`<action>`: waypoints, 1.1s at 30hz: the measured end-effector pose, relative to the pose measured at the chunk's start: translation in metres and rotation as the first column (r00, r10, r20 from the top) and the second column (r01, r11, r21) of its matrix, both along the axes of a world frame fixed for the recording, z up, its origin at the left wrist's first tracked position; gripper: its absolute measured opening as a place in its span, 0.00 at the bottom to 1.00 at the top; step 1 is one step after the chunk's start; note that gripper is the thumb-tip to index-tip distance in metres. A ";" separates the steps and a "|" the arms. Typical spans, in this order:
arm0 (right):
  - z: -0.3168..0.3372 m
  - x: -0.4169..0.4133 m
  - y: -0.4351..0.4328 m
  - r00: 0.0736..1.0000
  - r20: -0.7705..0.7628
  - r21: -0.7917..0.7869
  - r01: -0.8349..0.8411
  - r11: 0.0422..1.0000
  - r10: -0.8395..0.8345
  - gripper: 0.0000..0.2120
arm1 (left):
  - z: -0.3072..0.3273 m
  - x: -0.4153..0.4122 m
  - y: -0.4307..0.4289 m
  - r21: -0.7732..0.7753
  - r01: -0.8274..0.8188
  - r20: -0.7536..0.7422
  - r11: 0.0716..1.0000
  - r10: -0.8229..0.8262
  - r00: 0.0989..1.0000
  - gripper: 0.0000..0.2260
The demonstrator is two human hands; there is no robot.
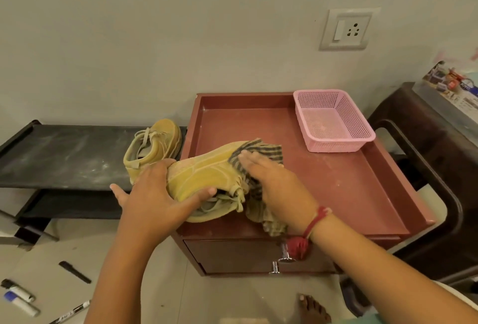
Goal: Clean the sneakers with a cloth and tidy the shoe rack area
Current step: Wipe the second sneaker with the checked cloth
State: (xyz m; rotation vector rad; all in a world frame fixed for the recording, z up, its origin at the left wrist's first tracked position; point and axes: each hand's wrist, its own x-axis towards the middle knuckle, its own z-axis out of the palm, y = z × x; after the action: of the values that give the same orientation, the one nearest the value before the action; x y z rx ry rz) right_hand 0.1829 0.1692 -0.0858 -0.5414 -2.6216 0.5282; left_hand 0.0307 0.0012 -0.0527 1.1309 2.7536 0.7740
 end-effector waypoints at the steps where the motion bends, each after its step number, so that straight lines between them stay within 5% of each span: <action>1: 0.001 -0.001 0.005 0.999 0.008 -0.047 0.032 0.998 -0.032 0.36 | 0.001 0.000 0.001 0.002 -0.010 0.007 1.000 0.010 1.000 0.46; 6: 0.005 0.009 -0.029 0.978 -0.149 -0.262 -0.183 0.948 0.147 0.31 | 0.000 -0.001 0.001 0.003 -0.012 -0.008 1.000 0.012 1.000 0.45; 11: 0.000 0.006 -0.006 0.992 -0.129 -0.281 -0.048 0.959 0.012 0.30 | 0.000 -0.002 0.002 -0.010 -0.014 -0.028 1.000 0.014 1.000 0.46; 14: 0.010 0.007 -0.030 0.962 -0.246 -0.401 -0.208 0.892 0.114 0.29 | 0.000 -0.002 0.002 -0.002 -0.017 -0.029 1.000 0.017 0.999 0.45; 16: 0.008 0.008 -0.033 0.951 -0.250 -0.375 -0.270 0.887 0.183 0.30 | -0.001 -0.002 0.001 -0.010 -0.011 -0.050 1.000 0.010 0.999 0.45; 19: -0.001 0.001 -0.005 0.983 -0.155 -0.252 -0.134 0.958 0.096 0.31 | -0.001 -0.002 0.001 -0.021 0.001 -0.065 1.000 -0.002 0.998 0.47; 25: -0.001 0.009 -0.030 0.945 -0.203 -0.276 -0.308 0.910 0.258 0.31 | -0.002 -0.003 0.000 -0.015 0.009 -0.067 1.000 -0.010 0.998 0.46; 30: -0.003 -0.003 -0.001 0.990 -0.135 -0.270 -0.074 0.960 0.039 0.30 | -0.001 -0.004 0.001 -0.029 -0.006 -0.070 1.000 0.004 0.998 0.48; 33: 0.005 0.003 -0.030 0.966 -0.211 -0.344 -0.218 0.913 0.151 0.30 | -0.002 -0.002 0.000 -0.013 0.005 -0.072 1.000 -0.006 0.997 0.47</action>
State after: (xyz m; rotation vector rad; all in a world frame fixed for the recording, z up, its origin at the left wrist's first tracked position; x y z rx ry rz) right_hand 0.1857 0.1387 -0.0811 -0.3330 -2.4213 1.0886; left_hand 0.0283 0.0010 -0.0549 1.1862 2.8080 0.7285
